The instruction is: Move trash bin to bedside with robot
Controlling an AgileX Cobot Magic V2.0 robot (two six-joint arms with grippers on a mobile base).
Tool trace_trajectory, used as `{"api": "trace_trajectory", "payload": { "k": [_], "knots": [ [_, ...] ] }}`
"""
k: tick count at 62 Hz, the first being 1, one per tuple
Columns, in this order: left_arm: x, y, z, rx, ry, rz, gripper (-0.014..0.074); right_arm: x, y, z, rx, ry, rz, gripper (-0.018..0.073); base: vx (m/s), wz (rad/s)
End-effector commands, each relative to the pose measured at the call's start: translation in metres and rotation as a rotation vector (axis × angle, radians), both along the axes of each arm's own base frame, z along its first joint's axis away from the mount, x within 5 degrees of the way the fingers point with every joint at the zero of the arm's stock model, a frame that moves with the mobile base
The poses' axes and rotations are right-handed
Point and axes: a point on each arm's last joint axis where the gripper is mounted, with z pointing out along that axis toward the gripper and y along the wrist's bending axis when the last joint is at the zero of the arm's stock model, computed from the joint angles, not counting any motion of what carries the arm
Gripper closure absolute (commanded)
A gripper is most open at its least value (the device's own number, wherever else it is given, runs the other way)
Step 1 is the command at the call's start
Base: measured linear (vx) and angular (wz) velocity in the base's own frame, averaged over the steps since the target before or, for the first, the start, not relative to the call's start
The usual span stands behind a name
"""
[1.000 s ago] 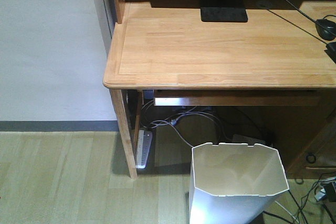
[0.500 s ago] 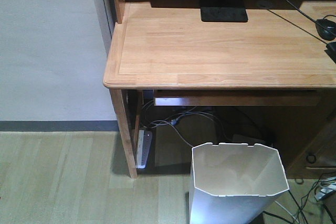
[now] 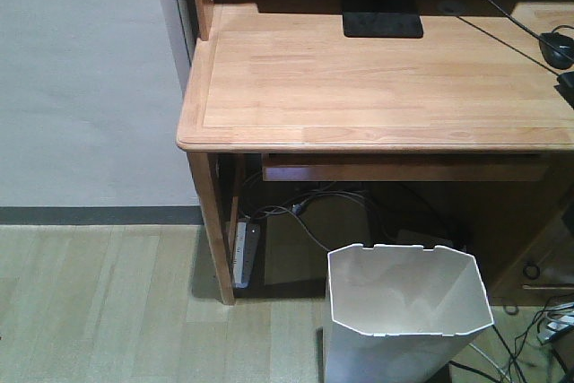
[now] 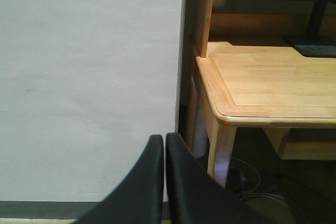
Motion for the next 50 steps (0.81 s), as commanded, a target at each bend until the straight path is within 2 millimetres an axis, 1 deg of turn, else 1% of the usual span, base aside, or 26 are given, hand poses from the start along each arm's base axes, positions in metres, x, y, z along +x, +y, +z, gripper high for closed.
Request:
{"api": "trace_trajectory", "payload": {
  "k": [1,8,13,21,28,44,50],
  "knots": [
    [0.0011,0.0,-0.0029,-0.012,-0.051,0.001,0.0602,0.0082,0.0006,0.0113,0.003,-0.043,0.005,0.057,0.0,0.0],
    [0.0011,0.0,-0.0029,-0.012,-0.051,0.001,0.0602,0.0111,0.0004,0.006,0.002,0.008,0.002,0.0564,0.0,0.0],
    [0.0011,0.0,-0.0029,-0.012,-0.051,0.001,0.0602,0.012,0.0004,0.0055,0.002,0.014,0.002,0.0553,0.0,0.0],
    [0.0011,0.0,-0.0029,-0.012,-0.051,0.001,0.0602,0.0118,0.0003,0.0044,-0.012,0.027,0.003,0.0493,0.0,0.0],
    [0.0011,0.0,-0.0029,-0.012,-0.051,0.001,0.0602,0.0114,0.0001,0.0026,-0.013,0.046,0.002,0.0397,0.0,0.0],
    [0.0011,0.0,-0.0029,-0.012,-0.051,0.001,0.0602,0.0111,0.0,0.0017,-0.014,0.057,0.001,0.0084,0.0,0.0],
    [0.0011,0.0,-0.0029,-0.012,-0.051,0.001,0.0602,0.0113,0.0001,0.0022,-0.014,0.051,0.002,0.0027,0.0,0.0]
  ]
}}
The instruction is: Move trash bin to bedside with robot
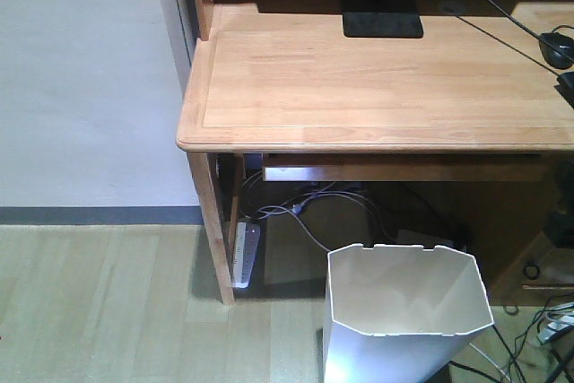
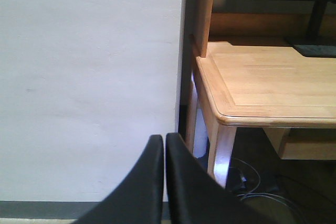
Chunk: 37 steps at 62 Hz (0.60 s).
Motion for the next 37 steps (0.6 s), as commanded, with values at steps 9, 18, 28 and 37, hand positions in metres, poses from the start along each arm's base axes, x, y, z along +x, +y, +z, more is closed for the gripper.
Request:
{"api": "trace_trajectory", "payload": {
  "k": [9,18,28,37],
  "knots": [
    [0.001,0.0,-0.003,-0.012,-0.051,0.001,0.0602,0.005,0.001,0.02,0.009,-0.126,0.006,0.0018,0.0,0.0],
    [0.001,0.0,-0.003,-0.012,-0.051,0.001,0.0602,0.005,0.0,0.03,0.018,-0.05,-0.009,0.0018,0.0,0.0],
    [0.001,0.0,-0.003,-0.012,-0.051,0.001,0.0602,0.017,-0.002,0.046,-0.017,0.078,-0.025,0.0018,0.0,0.0],
    [0.001,0.0,-0.003,-0.012,-0.051,0.001,0.0602,0.034,-0.003,0.049,-0.02,0.174,-0.031,0.0018,0.0,0.0]
  ]
}}
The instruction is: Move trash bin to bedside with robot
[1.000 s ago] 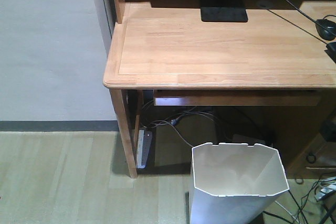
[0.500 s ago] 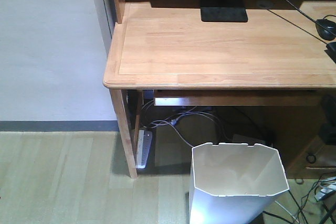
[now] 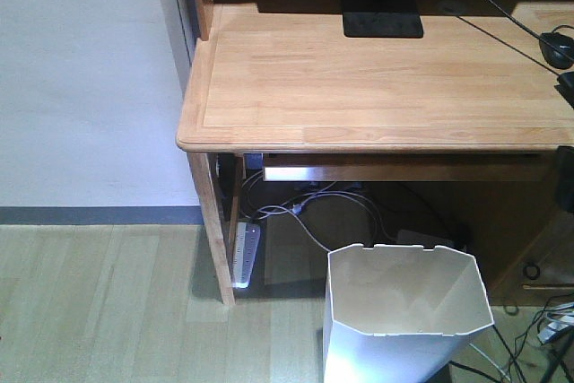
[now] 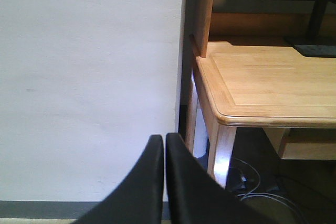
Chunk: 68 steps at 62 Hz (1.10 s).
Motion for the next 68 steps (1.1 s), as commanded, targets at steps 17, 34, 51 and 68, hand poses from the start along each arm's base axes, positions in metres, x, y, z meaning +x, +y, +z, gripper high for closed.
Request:
{"api": "trace_trajectory", "payload": {
  "k": [17,34,51,68],
  "knots": [
    [0.001,0.0,-0.003,-0.012,-0.051,0.001,0.0602,0.049,-0.002,0.005,-0.024,0.121,-0.011,0.0018,0.0,0.0],
    [0.001,0.0,-0.003,-0.012,-0.051,0.001,0.0602,0.08,-0.046,-0.025,0.01,0.32,-0.171,0.0018,0.0,0.0],
    [0.001,0.0,-0.003,-0.012,-0.051,0.001,0.0602,0.107,-0.072,-0.078,0.119,0.47,-0.103,0.0018,0.0,0.0],
    [0.001,0.0,-0.003,-0.012,-0.051,0.001,0.0602,0.131,-0.097,-0.138,0.057,0.526,-0.096,0.0018,0.0,0.0]
  ]
}}
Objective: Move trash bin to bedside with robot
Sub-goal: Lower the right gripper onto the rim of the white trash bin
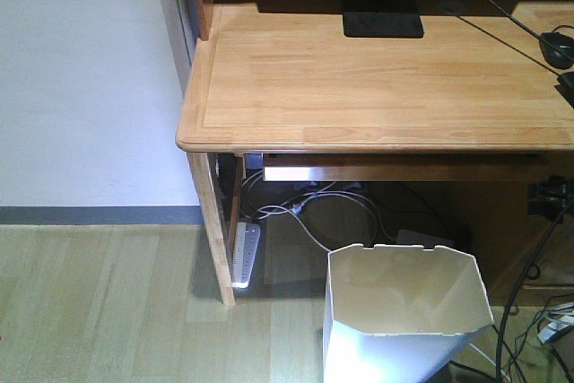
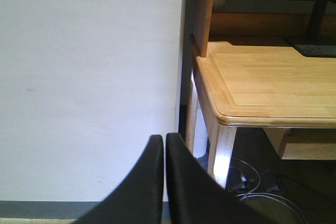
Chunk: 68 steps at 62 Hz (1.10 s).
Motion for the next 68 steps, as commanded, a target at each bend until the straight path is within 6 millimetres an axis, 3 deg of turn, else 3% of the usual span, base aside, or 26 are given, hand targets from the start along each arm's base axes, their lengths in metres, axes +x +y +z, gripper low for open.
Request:
{"api": "trace_trajectory", "payload": {
  "k": [1,20,41,54,68],
  "knots": [
    [0.001,0.0,-0.003,-0.012,-0.051,0.001,0.0602,0.015,-0.013,-0.008,-0.085,-0.06,0.003,0.0018,0.0,0.0],
    [0.001,0.0,-0.003,-0.012,-0.051,0.001,0.0602,0.038,-0.027,-0.109,-0.082,0.151,0.102,0.0018,0.0,0.0],
    [0.001,0.0,-0.003,-0.012,-0.051,0.001,0.0602,0.061,-0.038,-0.198,-0.045,0.263,0.12,0.0018,0.0,0.0],
    [0.001,0.0,-0.003,-0.012,-0.05,0.001,0.0602,0.075,-0.044,-0.239,-0.039,0.281,0.13,0.0018,0.0,0.0],
    [0.001,0.0,-0.003,-0.012,-0.05,0.001,0.0602,0.094,-0.051,-0.267,-0.036,0.268,0.133,0.0018,0.0,0.0]
  ]
}}
